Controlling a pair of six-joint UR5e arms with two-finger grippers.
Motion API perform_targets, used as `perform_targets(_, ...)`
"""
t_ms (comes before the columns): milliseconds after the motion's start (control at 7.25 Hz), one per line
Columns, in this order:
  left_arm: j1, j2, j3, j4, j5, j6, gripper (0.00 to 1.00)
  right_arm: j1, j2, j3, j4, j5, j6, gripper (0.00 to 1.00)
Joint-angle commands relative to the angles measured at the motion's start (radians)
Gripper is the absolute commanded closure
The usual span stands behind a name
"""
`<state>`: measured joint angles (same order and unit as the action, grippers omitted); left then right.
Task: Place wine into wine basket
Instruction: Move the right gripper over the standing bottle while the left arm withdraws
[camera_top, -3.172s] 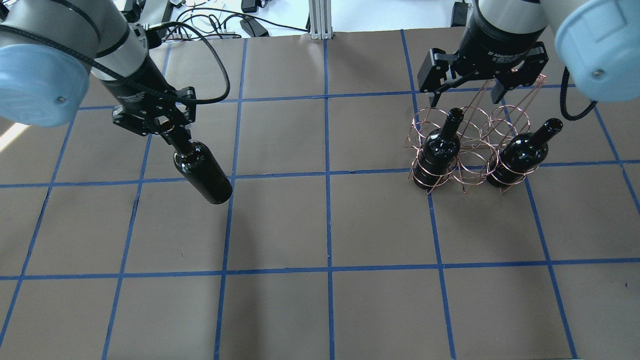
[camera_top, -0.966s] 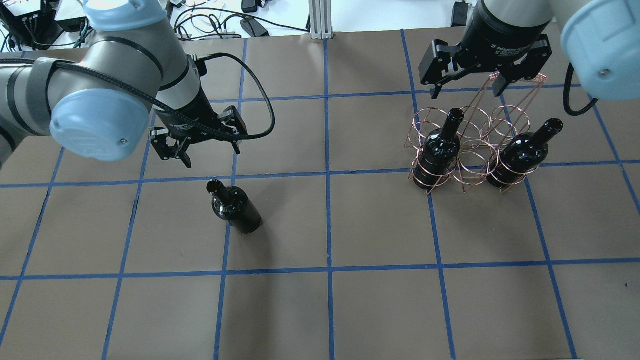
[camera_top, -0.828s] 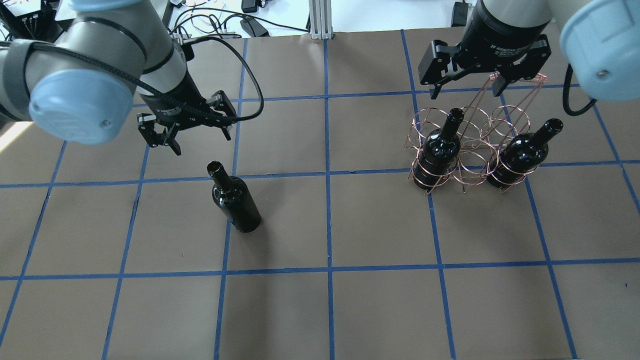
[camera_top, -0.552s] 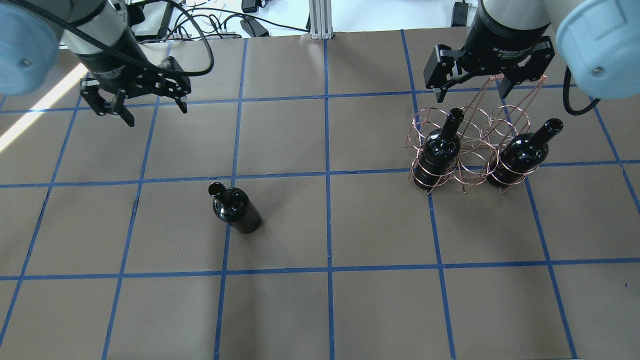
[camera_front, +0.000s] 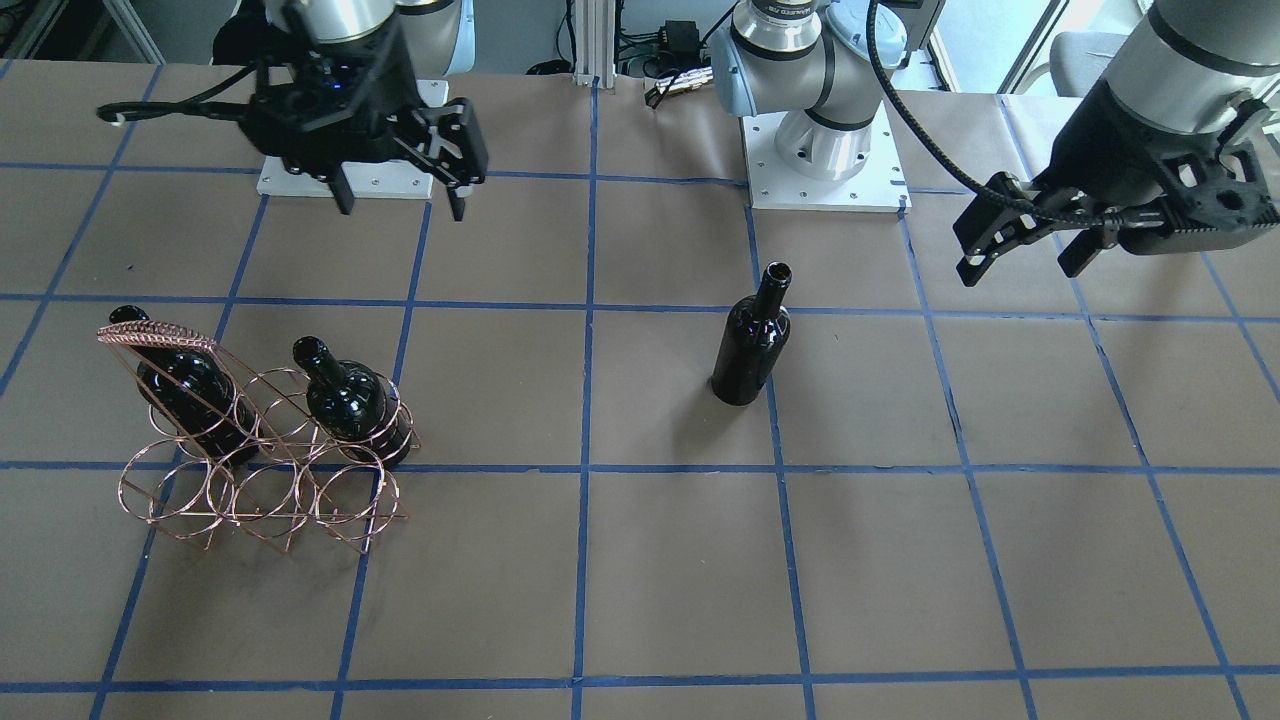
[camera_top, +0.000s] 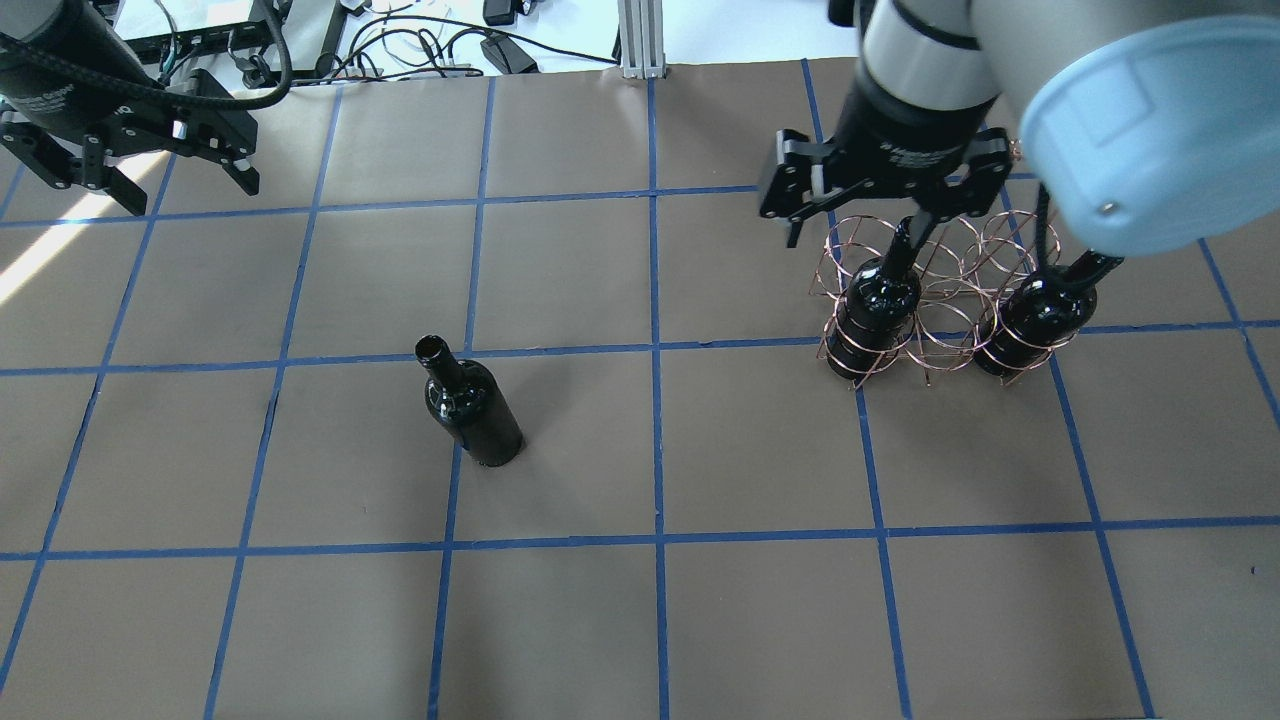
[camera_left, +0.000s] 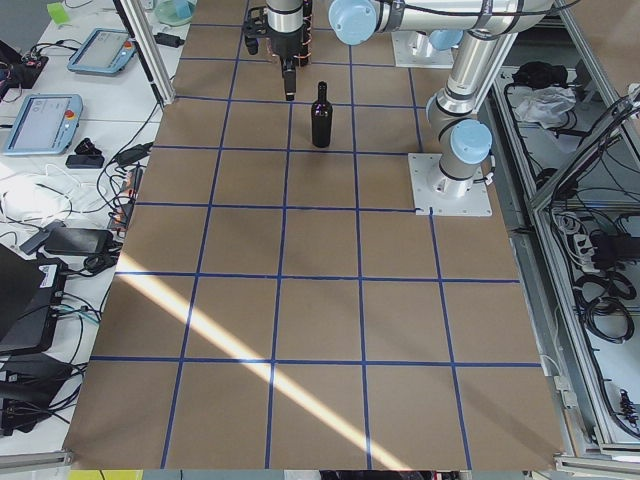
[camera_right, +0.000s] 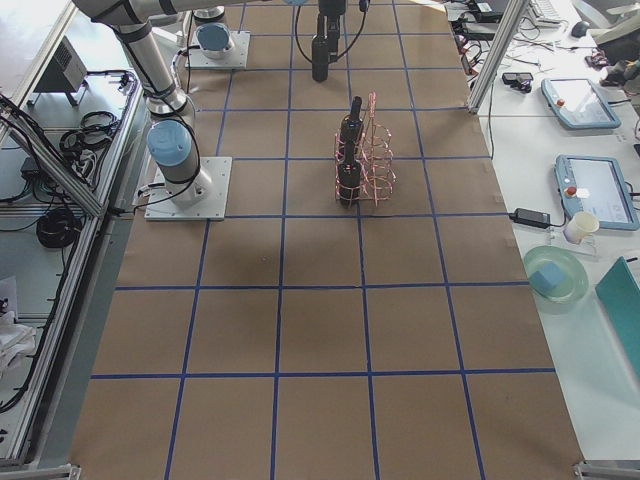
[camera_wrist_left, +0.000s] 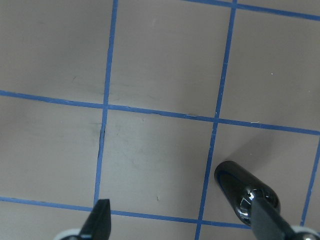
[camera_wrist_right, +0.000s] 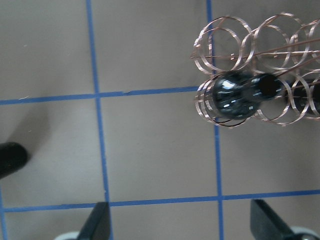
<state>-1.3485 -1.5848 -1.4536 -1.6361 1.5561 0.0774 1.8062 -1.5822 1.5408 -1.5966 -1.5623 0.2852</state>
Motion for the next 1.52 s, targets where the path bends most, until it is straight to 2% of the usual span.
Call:
perform_targets(0,0.031,0.028,0.024,-0.014,0.004,0.007,0.00,0.187,0.062,-0.019,-0.075,0.022,0.191,0.00)
perform_targets(276,0.066,0.035,0.024,-0.033,-0.001,0.007,0.00,0.321,0.151,-0.057,-0.165,0.028,0.334,0.00)
perform_targets(414,0.071,0.035,0.021,-0.033,0.001,0.016,0.00,0.399,0.221,-0.094,-0.246,0.028,0.420,0.00)
perform_targets(552,0.071,0.037,0.022,-0.033,0.002,0.016,0.00,0.444,0.282,-0.143,-0.252,0.027,0.474,0.00)
perform_targets(966,0.072,0.051,0.025,-0.050,0.051,0.022,0.00,0.478,0.344,-0.157,-0.330,0.027,0.529,0.00)
perform_targets(1379,0.078,0.052,0.024,-0.051,0.052,0.022,0.00,0.478,0.370,-0.156,-0.333,0.010,0.439,0.00)
